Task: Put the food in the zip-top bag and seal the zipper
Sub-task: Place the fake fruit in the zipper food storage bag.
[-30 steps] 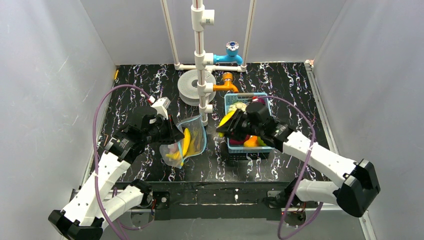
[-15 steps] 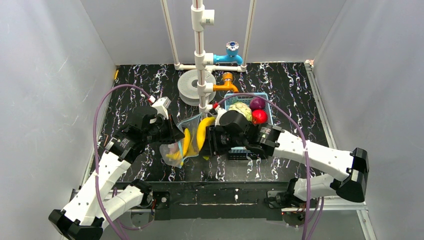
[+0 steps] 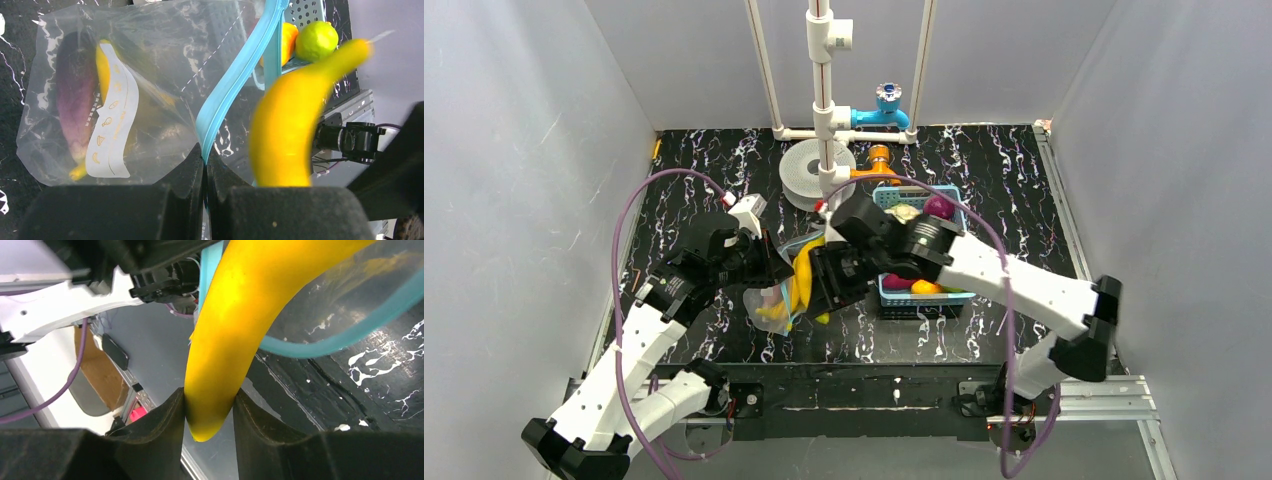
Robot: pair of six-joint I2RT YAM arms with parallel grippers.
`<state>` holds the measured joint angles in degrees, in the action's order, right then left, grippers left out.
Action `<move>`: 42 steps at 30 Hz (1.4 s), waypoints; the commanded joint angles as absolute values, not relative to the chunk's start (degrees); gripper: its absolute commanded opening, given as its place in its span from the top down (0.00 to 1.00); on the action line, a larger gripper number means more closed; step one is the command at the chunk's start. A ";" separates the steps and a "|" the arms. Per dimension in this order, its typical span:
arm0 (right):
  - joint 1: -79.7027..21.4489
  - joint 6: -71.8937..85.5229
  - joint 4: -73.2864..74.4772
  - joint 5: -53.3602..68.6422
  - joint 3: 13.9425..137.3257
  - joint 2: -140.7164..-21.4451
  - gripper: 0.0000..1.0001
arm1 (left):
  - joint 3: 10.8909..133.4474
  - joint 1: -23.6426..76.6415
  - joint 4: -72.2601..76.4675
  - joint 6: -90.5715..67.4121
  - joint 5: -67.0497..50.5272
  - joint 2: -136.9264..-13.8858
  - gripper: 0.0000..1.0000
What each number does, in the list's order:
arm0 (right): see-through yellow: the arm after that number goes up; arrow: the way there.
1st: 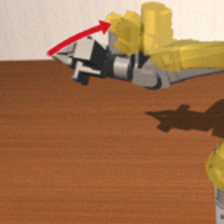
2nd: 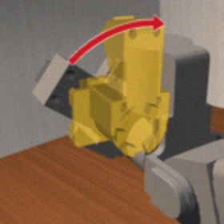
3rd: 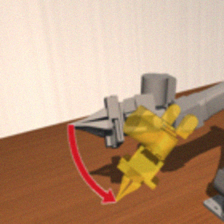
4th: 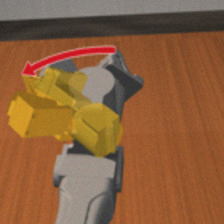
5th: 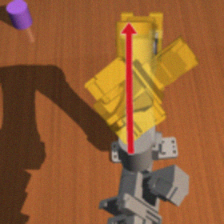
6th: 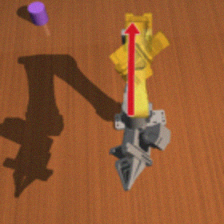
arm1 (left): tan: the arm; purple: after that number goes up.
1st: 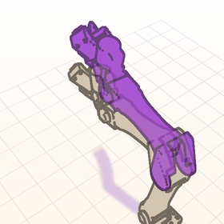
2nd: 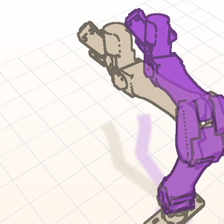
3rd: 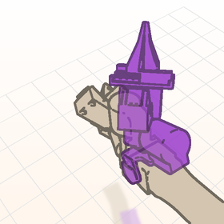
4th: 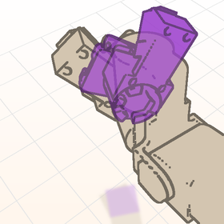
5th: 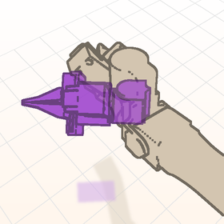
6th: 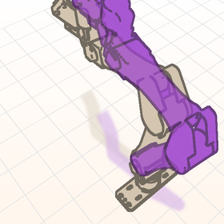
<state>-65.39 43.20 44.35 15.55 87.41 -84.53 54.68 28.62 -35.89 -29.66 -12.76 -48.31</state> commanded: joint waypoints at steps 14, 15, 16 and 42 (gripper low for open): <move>-64.12 42.63 62.41 17.53 108.06 -102.78 0.91 | 54.38 28.74 -35.64 -27.43 -14.00 -47.40 1.00; -63.88 42.92 61.86 17.03 108.53 -103.19 0.90 | 54.36 28.74 -35.68 -27.51 -14.30 -47.34 1.00; -63.64 43.05 61.45 16.90 108.95 -103.67 0.88 | 54.33 28.74 -35.68 -27.57 -14.58 -47.29 1.00; -60.54 43.05 49.90 14.67 104.28 -102.59 0.20 | 55.53 28.74 -36.85 -28.41 -15.22 -47.15 1.00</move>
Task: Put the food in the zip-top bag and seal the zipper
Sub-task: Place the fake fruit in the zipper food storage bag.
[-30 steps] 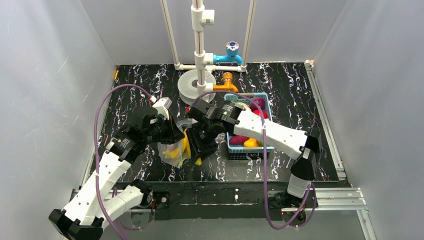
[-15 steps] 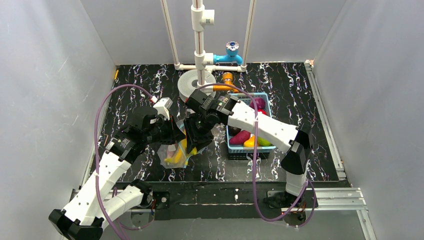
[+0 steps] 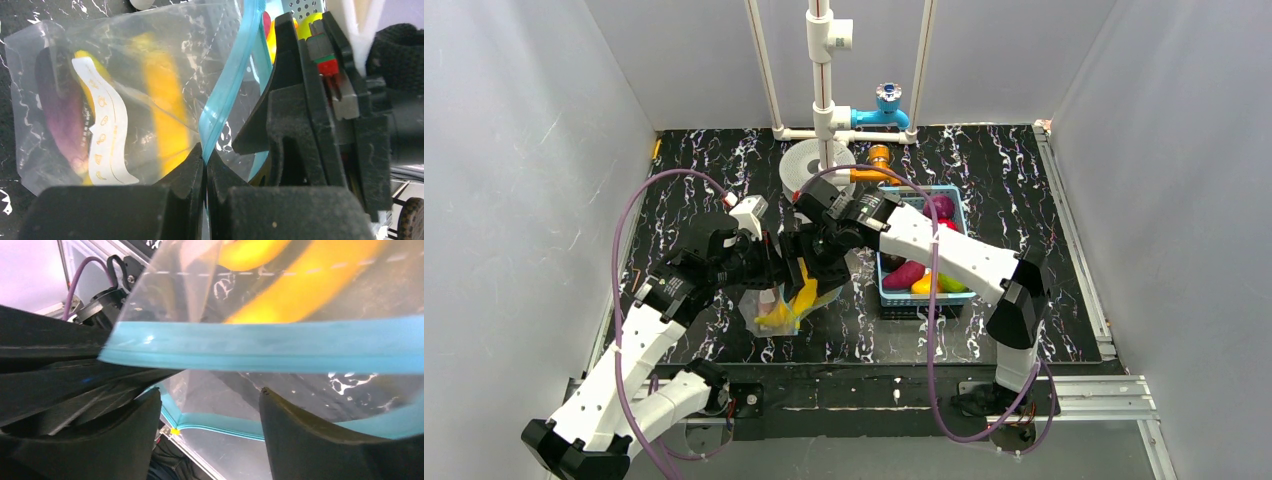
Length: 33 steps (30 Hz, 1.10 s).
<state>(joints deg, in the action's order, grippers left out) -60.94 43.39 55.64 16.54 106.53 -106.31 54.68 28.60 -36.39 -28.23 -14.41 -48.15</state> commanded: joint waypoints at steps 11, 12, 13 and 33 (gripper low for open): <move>-60.47 40.92 47.95 7.83 99.53 -94.91 0.17 | 55.27 28.74 -36.79 -28.59 -14.28 -47.14 1.00; -60.48 40.75 47.35 6.50 98.64 -93.50 0.17 | 55.15 28.76 -36.80 -28.57 -14.23 -47.07 1.00; -60.48 40.51 46.88 4.96 97.77 -91.72 0.17 | 55.02 28.75 -36.82 -28.56 -14.16 -47.04 1.00; -37.95 51.12 34.22 -8.63 55.85 -59.41 0.22 | 54.75 28.76 -36.45 -29.34 -13.72 -48.46 1.00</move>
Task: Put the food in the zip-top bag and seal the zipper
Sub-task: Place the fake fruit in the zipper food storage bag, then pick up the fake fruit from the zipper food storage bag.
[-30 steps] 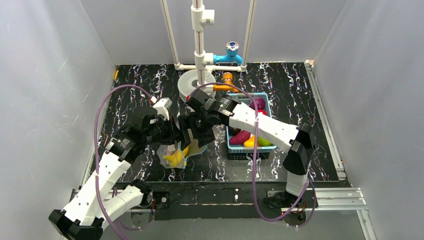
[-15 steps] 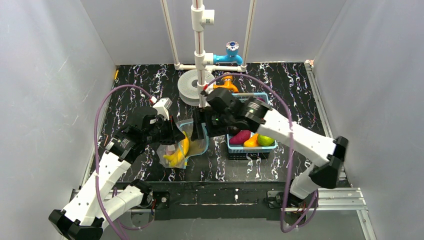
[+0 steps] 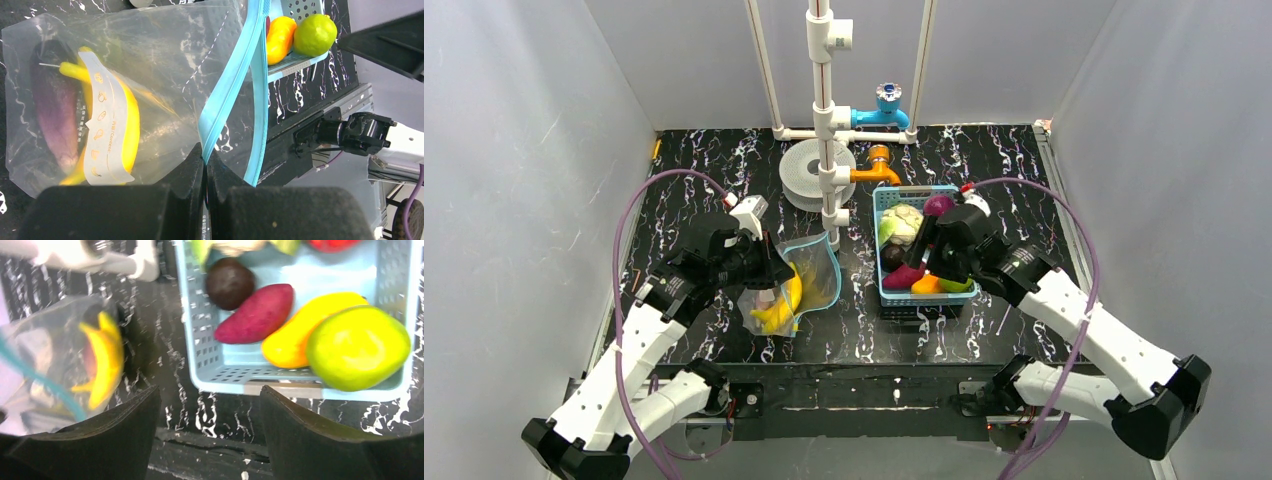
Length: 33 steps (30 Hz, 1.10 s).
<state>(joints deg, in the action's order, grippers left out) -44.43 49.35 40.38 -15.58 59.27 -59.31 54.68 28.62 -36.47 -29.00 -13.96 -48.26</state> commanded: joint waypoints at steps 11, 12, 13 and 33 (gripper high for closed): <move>-33.31 36.60 52.22 -9.50 73.84 -82.01 0.22 | 55.67 28.78 -37.47 -29.48 -12.97 -48.23 1.00; -33.31 36.12 53.56 -12.59 74.56 -82.51 0.22 | 55.66 28.76 -37.58 -29.44 -12.64 -48.02 1.00; -33.31 36.11 55.86 -16.31 75.57 -83.22 0.22 | 55.63 28.74 -37.58 -29.39 -12.45 -47.89 1.00; -34.28 38.60 64.89 -28.99 73.48 -87.19 0.04 | 55.45 28.74 -36.56 -28.92 -13.68 -49.46 1.00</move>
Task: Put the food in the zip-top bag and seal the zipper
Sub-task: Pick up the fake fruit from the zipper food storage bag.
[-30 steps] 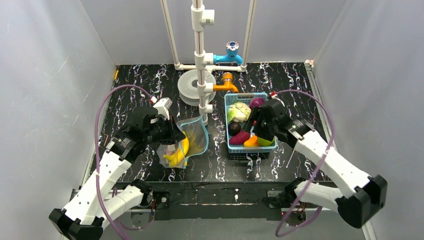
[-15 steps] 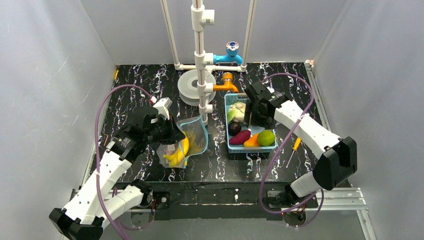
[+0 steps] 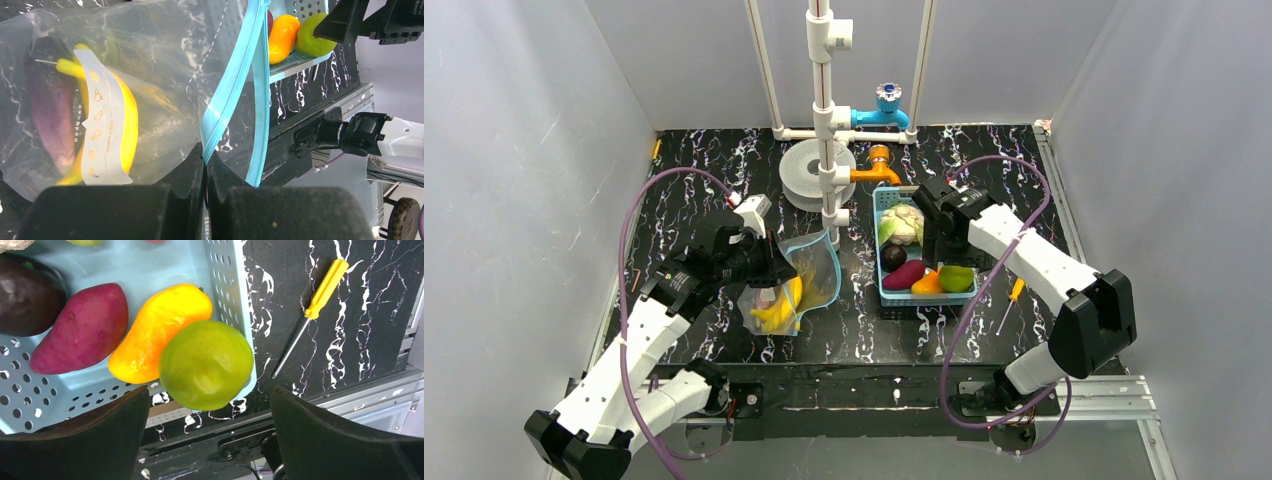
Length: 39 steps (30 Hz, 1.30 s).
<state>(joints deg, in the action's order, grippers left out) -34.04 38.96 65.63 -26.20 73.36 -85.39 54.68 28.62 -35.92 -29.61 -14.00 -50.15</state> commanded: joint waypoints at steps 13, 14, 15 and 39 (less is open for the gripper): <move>-34.66 38.63 62.87 -28.48 71.92 -89.85 0.08 | 55.43 28.75 -36.12 -28.96 -13.98 -50.09 1.00; -34.74 38.71 62.86 -28.50 71.86 -90.11 0.08 | 55.47 28.75 -36.15 -28.93 -13.98 -50.11 1.00; -34.82 38.75 62.87 -28.53 71.77 -90.38 0.08 | 55.49 28.75 -36.20 -28.92 -13.98 -50.10 1.00; -37.35 38.74 63.62 -31.41 72.69 -89.61 0.51 | 55.33 28.76 -36.54 -28.86 -14.11 -49.31 1.00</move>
<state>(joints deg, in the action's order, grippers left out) -36.89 38.71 63.24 -30.01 72.07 -92.15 54.68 28.62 -36.03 -29.56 -13.98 -50.15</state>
